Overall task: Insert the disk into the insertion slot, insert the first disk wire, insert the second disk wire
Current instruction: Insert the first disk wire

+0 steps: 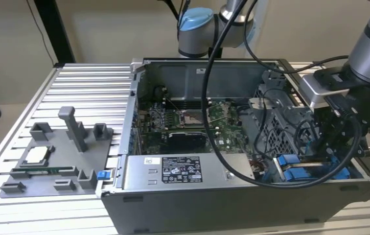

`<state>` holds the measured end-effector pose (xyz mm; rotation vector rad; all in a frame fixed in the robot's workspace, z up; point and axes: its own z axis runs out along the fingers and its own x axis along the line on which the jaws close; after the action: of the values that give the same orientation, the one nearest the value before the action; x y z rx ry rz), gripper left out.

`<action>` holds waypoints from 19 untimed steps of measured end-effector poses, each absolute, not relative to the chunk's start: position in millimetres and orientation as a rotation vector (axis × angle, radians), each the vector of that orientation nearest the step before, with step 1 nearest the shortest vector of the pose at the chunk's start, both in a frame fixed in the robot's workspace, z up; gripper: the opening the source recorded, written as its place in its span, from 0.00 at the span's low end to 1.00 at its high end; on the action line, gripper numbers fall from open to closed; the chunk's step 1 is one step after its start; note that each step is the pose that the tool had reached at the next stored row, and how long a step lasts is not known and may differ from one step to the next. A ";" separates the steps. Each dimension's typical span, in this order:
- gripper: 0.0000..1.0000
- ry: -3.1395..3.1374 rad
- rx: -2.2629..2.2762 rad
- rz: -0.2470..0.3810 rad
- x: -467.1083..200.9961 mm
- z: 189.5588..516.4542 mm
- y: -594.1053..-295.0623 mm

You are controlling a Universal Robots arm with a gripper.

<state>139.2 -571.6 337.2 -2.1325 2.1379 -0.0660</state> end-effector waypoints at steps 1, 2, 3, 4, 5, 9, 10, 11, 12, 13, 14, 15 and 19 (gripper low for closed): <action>0.00 2.138 -2.132 -0.066 139.2 336.1 -571.6; 0.00 2.138 -2.132 -0.066 139.2 335.1 -571.6; 0.00 2.138 -2.132 -0.066 139.2 333.9 -571.6; 0.00 2.138 -2.132 -0.067 139.2 332.8 -571.6; 0.00 2.138 -2.132 -0.066 139.2 331.2 -571.6; 0.00 2.138 -2.131 -0.064 139.2 329.2 -571.6; 1.00 2.137 -2.131 -0.062 139.1 328.7 -571.5; 1.00 2.137 -2.130 -0.062 139.2 328.5 -571.6; 1.00 2.137 -2.131 -0.062 139.2 328.8 -571.6; 1.00 2.138 -2.131 -0.062 139.2 330.0 -571.6; 1.00 2.139 -2.132 -0.061 139.2 332.2 -571.6; 1.00 2.140 -2.133 -0.059 139.2 334.8 -571.5; 1.00 2.143 -2.136 -0.053 139.2 347.3 -571.6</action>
<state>139.2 -571.6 347.3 -2.1358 2.1428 -0.0529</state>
